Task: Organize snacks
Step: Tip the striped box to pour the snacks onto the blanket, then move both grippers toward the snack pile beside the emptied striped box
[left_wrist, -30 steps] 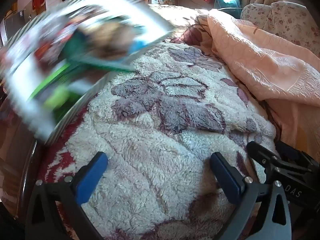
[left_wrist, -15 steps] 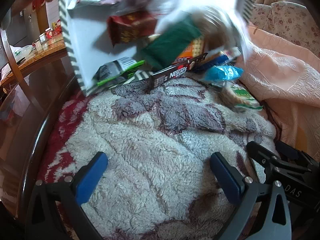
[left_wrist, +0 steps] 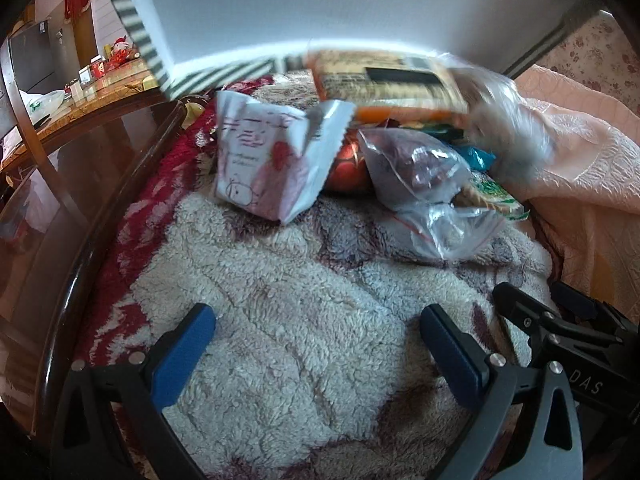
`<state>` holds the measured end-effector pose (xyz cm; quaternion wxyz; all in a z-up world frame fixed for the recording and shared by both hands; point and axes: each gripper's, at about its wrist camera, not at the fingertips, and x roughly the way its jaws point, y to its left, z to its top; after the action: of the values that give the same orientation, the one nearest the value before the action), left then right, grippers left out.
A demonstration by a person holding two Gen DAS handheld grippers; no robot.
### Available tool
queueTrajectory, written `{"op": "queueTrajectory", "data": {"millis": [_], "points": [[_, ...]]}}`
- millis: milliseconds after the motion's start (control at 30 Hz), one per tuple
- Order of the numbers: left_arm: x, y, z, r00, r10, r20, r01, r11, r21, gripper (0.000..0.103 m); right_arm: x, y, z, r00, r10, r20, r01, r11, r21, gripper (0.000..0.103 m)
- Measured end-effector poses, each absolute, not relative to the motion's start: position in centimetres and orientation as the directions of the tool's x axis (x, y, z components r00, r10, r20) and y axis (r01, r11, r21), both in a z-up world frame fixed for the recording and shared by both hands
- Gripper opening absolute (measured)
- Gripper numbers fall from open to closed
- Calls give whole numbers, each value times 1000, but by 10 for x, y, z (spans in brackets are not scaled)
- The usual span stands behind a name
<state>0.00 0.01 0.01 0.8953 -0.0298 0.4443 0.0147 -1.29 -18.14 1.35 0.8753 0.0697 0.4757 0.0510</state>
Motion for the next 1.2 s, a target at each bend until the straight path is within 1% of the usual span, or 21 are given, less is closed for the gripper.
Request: {"op": "queueTrajectory", "data": {"millis": [1200], "points": [[0,0,0,605,-1,-796,-53,998,-41,103,-13,-183,14,541,156,-827,-22,985,171,100]]}}
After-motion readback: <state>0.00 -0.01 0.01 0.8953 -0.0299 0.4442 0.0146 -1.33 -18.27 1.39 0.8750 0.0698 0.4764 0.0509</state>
